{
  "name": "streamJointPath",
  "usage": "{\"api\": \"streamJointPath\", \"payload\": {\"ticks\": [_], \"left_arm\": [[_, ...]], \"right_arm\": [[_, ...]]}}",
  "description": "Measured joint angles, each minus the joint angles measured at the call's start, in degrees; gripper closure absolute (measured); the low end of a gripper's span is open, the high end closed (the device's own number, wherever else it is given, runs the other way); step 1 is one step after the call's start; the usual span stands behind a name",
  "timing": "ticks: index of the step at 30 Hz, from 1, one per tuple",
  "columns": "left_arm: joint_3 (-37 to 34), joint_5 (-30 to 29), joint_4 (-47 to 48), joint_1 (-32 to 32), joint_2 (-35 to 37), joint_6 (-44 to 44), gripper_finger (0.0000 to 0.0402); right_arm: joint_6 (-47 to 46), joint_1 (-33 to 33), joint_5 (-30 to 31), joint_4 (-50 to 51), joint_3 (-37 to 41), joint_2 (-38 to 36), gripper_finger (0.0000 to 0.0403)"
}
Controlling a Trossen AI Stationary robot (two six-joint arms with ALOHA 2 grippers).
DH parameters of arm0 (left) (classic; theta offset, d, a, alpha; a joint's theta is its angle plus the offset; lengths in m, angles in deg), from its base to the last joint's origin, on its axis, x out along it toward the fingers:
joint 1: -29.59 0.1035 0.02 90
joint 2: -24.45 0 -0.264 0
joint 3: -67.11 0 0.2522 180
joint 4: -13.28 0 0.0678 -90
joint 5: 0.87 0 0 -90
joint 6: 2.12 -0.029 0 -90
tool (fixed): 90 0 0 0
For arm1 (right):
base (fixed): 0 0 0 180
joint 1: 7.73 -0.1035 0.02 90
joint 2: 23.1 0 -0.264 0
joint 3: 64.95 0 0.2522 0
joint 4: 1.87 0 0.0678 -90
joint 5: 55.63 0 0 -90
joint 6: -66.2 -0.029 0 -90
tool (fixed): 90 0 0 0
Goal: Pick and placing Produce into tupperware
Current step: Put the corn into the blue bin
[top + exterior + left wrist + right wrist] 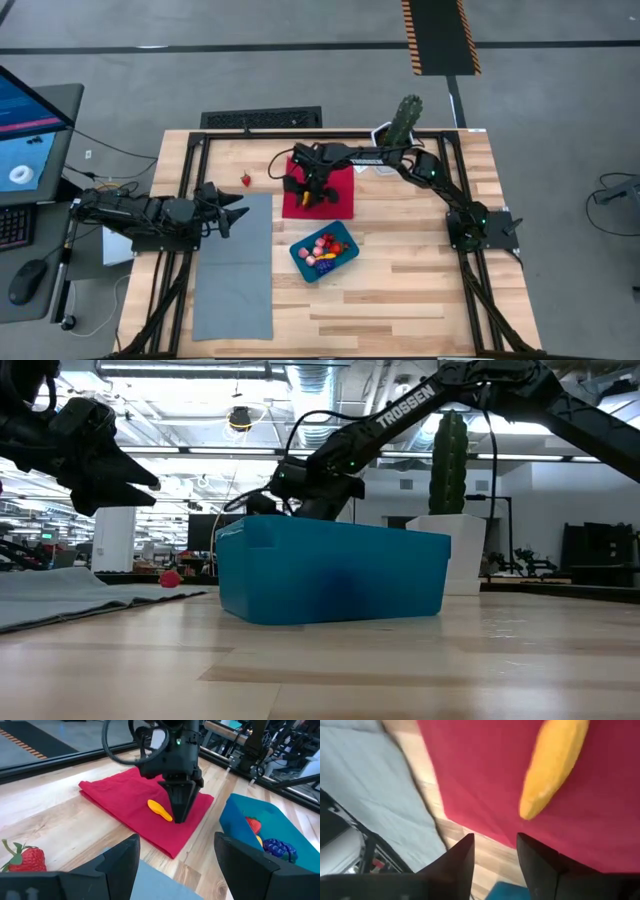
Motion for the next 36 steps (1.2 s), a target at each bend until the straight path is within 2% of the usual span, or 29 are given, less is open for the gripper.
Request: {"api": "streamJointPath", "payload": {"ticks": [8,13,24,30,36], "left_arm": [[0.00,0.47,0.02,0.00,0.00,0.36,0.0157],[0.00,1.24,0.02,-0.17,0.00,0.98,0.0157],[0.00,0.38,0.07,-4.97,-0.02,1.31,0.0157],[0.00,-3.62,0.07,-7.58,-0.02,1.60,0.0157],[0.00,-4.42,0.06,-9.32,-0.02,1.88,0.0157]], "right_arm": [[0.68,-0.09,8.87,2.40,-2.26,-0.04,0.0196],[2.49,-0.90,12.59,6.66,-2.43,-0.08,0.0190],[5.47,-0.37,15.06,8.37,-2.44,-0.17,0.0231],[5.77,-0.26,15.55,8.42,-2.44,-0.17,0.0241],[5.79,-0.22,15.05,8.55,-2.44,-0.17,0.0267]]}}
